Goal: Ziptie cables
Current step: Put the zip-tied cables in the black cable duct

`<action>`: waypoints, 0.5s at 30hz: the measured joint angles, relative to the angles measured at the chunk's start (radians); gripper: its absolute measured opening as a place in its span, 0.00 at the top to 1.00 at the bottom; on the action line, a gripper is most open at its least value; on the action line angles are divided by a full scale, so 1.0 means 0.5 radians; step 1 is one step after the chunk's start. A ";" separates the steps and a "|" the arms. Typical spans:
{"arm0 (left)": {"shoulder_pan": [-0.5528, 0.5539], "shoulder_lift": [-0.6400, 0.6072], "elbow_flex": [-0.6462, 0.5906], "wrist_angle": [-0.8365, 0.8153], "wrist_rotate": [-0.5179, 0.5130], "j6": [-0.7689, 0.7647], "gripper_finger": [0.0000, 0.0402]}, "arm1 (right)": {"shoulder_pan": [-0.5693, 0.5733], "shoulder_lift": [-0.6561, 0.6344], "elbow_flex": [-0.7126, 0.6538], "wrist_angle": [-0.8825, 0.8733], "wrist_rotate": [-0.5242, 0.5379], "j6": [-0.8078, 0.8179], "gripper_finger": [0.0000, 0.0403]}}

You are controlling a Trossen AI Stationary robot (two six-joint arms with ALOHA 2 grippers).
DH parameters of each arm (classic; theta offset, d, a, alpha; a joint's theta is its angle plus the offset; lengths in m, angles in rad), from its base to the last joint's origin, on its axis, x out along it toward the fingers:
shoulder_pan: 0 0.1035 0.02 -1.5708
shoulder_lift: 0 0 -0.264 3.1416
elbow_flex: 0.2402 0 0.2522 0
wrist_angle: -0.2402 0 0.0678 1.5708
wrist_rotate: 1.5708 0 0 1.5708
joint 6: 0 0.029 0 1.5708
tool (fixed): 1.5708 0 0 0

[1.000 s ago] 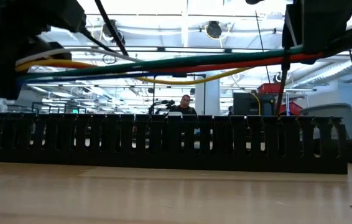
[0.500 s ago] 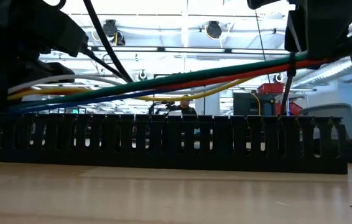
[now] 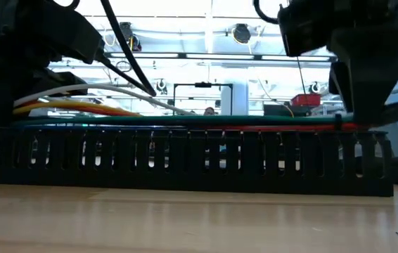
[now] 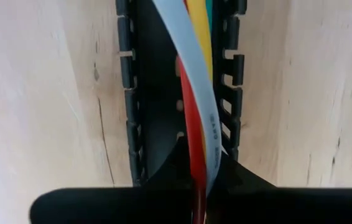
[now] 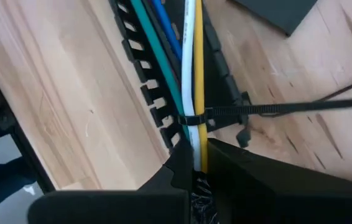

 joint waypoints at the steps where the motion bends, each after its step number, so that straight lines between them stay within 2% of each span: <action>1: 0.000 0.000 -0.001 -0.002 0.000 0.000 0.98 | -0.013 -0.002 -0.023 0.033 -0.016 0.000 0.97; 9: 0.000 0.001 -0.005 -0.052 0.036 -0.004 0.98 | -0.095 -0.002 -0.102 0.174 -0.036 -0.023 0.97; 12: 0.000 0.001 -0.004 -0.136 0.018 -0.073 0.98 | -0.118 -0.002 -0.101 0.183 0.038 -0.066 0.97; 15: -0.001 0.001 -0.004 -0.141 0.025 -0.117 0.94 | -0.148 -0.002 -0.102 0.169 0.054 -0.078 0.97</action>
